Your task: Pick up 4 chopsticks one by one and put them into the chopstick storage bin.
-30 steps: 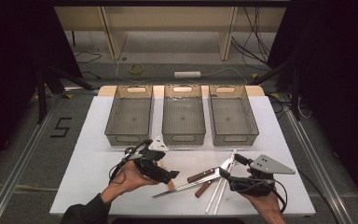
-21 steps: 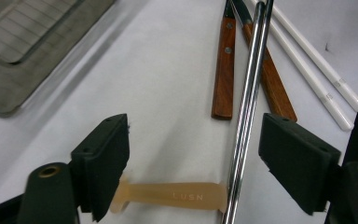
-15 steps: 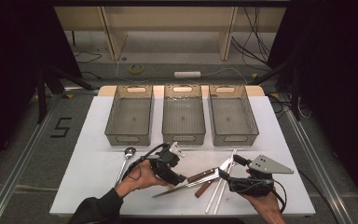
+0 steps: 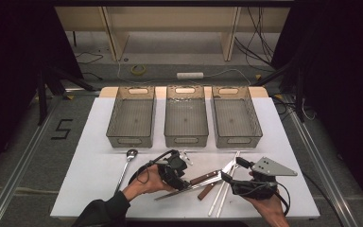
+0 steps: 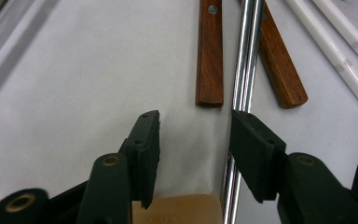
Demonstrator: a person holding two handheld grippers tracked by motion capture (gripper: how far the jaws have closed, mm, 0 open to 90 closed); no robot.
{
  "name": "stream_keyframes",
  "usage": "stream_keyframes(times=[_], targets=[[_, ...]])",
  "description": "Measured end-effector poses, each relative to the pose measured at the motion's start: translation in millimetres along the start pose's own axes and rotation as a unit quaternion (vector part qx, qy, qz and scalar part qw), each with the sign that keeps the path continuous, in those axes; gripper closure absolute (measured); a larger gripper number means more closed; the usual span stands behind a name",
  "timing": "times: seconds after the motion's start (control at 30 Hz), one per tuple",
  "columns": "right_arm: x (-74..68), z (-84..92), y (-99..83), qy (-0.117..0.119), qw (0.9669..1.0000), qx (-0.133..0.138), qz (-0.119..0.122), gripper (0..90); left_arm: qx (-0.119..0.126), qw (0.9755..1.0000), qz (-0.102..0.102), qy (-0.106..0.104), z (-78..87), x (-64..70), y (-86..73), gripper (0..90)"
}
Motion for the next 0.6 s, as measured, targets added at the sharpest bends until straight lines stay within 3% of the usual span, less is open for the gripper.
stream_keyframes(times=[0.6], targets=[[-0.5,0.0,-0.5,0.002,1.0000,-0.004,0.001,26.0,-0.012,0.9996,-0.019,-0.018,-4.6,10.3,1.2,62.6]])
Point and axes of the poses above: each handheld gripper's, and its own axes: z roughly backward along the jaws, y roughly out of its top, x roughly to its right, the point moved 10 cm from there along -z, roughly forward along the jaws, and after that the axes turned 4 degrees about x, right-handed, at the moved point
